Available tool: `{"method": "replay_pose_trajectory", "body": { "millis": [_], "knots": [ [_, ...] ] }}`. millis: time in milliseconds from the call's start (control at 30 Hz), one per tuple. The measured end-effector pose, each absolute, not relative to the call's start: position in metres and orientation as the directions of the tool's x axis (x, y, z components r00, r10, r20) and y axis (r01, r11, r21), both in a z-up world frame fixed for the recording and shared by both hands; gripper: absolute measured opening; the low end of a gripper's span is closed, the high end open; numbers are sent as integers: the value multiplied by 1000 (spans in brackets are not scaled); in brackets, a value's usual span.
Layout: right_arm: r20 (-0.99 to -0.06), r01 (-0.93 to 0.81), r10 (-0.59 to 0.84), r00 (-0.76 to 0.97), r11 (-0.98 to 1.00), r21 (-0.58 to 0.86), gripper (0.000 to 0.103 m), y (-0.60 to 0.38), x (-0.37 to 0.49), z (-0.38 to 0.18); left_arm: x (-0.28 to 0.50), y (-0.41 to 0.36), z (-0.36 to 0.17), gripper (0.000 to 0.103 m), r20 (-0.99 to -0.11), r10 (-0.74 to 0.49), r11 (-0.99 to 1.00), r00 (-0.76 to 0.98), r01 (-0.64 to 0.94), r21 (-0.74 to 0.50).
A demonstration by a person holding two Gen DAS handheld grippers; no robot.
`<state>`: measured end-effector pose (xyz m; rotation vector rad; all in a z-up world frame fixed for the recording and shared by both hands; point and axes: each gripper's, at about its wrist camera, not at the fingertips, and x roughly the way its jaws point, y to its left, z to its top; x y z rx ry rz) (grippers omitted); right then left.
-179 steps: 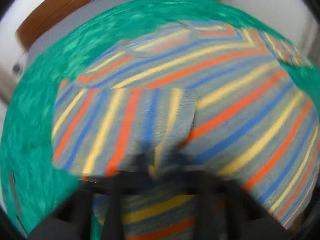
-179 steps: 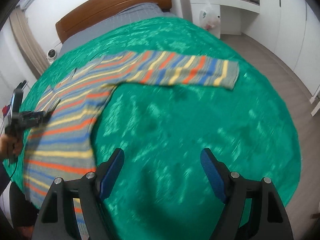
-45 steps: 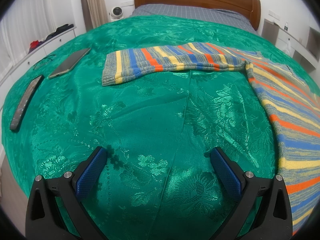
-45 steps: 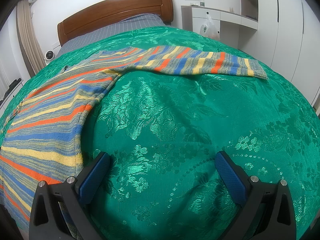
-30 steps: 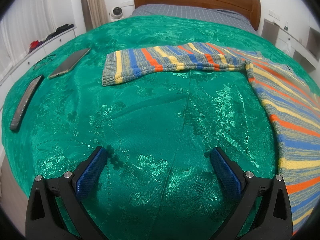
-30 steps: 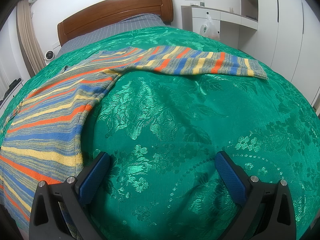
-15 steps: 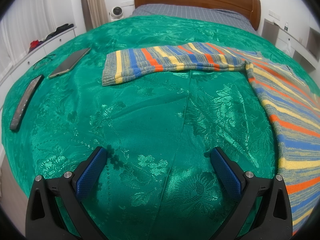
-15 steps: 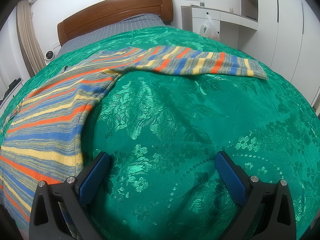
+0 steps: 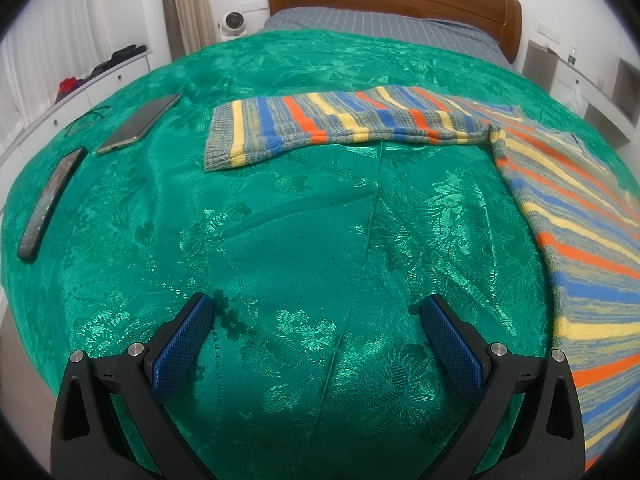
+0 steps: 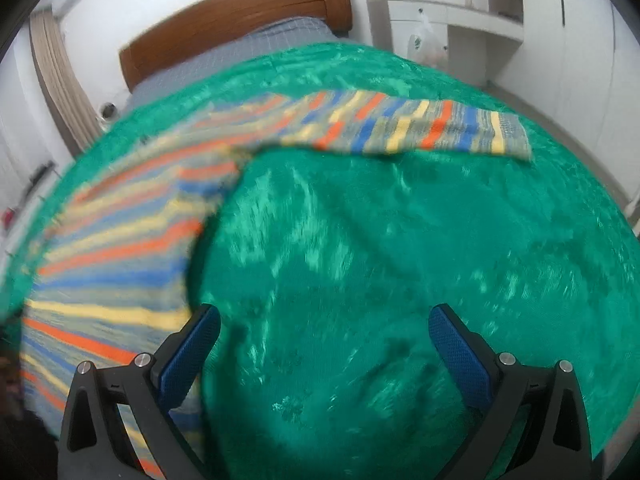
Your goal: Fold small clothes
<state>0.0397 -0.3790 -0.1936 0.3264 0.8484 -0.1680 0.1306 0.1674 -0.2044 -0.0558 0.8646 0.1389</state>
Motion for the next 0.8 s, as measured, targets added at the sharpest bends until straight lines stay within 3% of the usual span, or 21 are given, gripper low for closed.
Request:
{"method": "replay_pose_trajectory", "body": {
  "millis": [167,233,300,367,600,633,667,700,800],
  "knots": [
    [-676,345,-12,737,866,361,102,-486,54,-141,131,167,-204,103,-759,107,989,643,-145,16],
    [-677,408,1,736,797,445,102,-532,65,-137,131,167,-204,103,-758,108,989,643,-146,17],
    [-706,459,51,706,726,512,96,-574,80,-146,130,166,-204,103,-757,112,989,643,-149,20],
    [-740,506,117,662,659,557,80,-603,94,-166,130,165,-204,103,-757,115,988,644,-151,22],
    [-769,555,190,611,590,587,53,-629,117,-205,130,163,-206,103,-752,128,988,646,-153,37],
    [-775,552,205,598,595,584,39,-629,120,-208,130,163,-206,103,-751,131,987,647,-155,39],
    [-787,551,216,578,608,572,10,-628,124,-210,130,162,-206,103,-749,136,987,648,-157,44],
    [-811,557,202,549,635,535,3,-627,129,-211,130,162,-206,103,-749,139,986,648,-158,46],
    [-862,569,63,503,726,386,2,-613,136,-194,130,161,-206,103,-748,140,986,649,-159,47]
  ]
}}
